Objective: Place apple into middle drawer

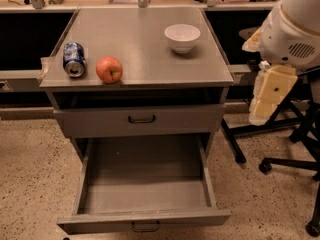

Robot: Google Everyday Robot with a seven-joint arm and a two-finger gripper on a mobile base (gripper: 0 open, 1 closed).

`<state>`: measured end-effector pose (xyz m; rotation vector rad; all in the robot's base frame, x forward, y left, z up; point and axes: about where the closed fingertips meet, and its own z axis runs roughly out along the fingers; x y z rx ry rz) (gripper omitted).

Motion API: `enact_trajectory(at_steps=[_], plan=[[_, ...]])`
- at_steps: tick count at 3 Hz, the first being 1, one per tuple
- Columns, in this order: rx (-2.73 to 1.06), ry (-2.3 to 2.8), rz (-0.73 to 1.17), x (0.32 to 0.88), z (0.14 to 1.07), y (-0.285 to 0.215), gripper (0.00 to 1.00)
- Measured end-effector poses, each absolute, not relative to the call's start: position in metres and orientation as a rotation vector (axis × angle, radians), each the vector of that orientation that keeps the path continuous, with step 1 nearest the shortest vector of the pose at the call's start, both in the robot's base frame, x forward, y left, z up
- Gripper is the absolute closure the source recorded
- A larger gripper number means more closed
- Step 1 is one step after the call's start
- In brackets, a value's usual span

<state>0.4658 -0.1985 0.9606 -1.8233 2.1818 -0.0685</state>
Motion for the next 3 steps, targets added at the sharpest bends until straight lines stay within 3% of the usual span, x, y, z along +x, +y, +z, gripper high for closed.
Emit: enact_trajectory(at_steps=[2,3], plan=[[-2.148,1.838,0.007,0.552,0.901,-0.097,0.0],[-2.15,1.807,-0.003,0.558,0.899,-0.093,0.0]])
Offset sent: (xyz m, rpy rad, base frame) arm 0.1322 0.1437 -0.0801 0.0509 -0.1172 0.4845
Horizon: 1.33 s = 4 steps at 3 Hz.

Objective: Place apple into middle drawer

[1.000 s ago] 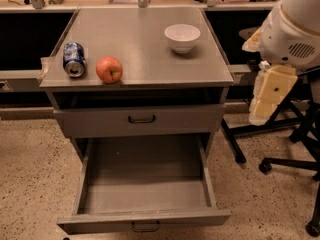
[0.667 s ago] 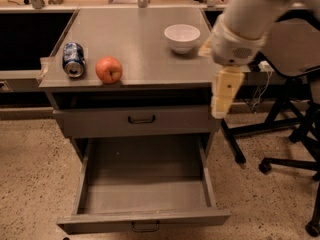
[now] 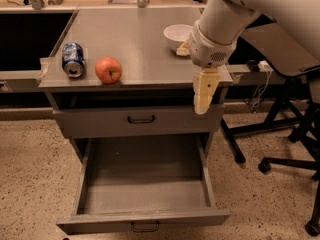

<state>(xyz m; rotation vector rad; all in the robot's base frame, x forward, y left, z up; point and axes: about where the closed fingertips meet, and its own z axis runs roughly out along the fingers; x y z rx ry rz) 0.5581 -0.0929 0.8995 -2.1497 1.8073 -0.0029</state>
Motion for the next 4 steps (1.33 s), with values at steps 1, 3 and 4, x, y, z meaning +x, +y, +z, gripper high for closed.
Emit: enact_trajectory(at_steps=[1,3,4], plan=[[-2.179,1.735,0.051,0.563,0.896,-0.083,0.0],[-2.195,1.424,0.206,0.639,0.912,-0.008,0.0],[-2.186,1.346,0.335,0.671,0.907,0.048,0.0]])
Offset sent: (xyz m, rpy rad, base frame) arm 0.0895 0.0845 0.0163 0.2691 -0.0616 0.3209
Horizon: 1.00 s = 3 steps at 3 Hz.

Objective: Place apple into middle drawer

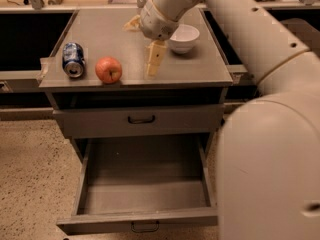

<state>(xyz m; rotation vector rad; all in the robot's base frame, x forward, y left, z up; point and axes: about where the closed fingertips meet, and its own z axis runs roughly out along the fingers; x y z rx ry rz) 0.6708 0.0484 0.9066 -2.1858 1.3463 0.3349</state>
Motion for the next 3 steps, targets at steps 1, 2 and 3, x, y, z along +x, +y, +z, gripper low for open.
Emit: enact_trajectory(at_steps=[1,2,3], plan=[[-2.222,1.305,0.465,0.686,0.879,0.104,0.04],[-2.244,1.28,0.525,0.692,0.863,0.132,0.11],[-2.246,1.278,0.563,0.695,0.85,0.143,0.3]])
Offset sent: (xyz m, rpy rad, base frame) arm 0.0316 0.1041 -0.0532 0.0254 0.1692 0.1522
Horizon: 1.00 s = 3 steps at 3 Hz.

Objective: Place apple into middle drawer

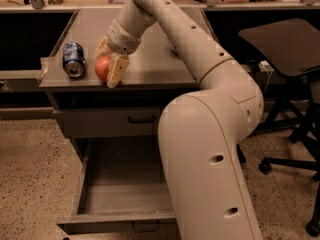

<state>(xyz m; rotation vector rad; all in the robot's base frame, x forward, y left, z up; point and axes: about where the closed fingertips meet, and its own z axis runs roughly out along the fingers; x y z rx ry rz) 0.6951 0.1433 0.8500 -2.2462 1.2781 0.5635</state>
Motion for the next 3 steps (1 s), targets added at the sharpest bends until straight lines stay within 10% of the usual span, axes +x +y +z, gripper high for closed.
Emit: enact_trajectory(at_steps=[3], plan=[[-2.147,1.117,0.565,0.638,0.895,0.124,0.98]])
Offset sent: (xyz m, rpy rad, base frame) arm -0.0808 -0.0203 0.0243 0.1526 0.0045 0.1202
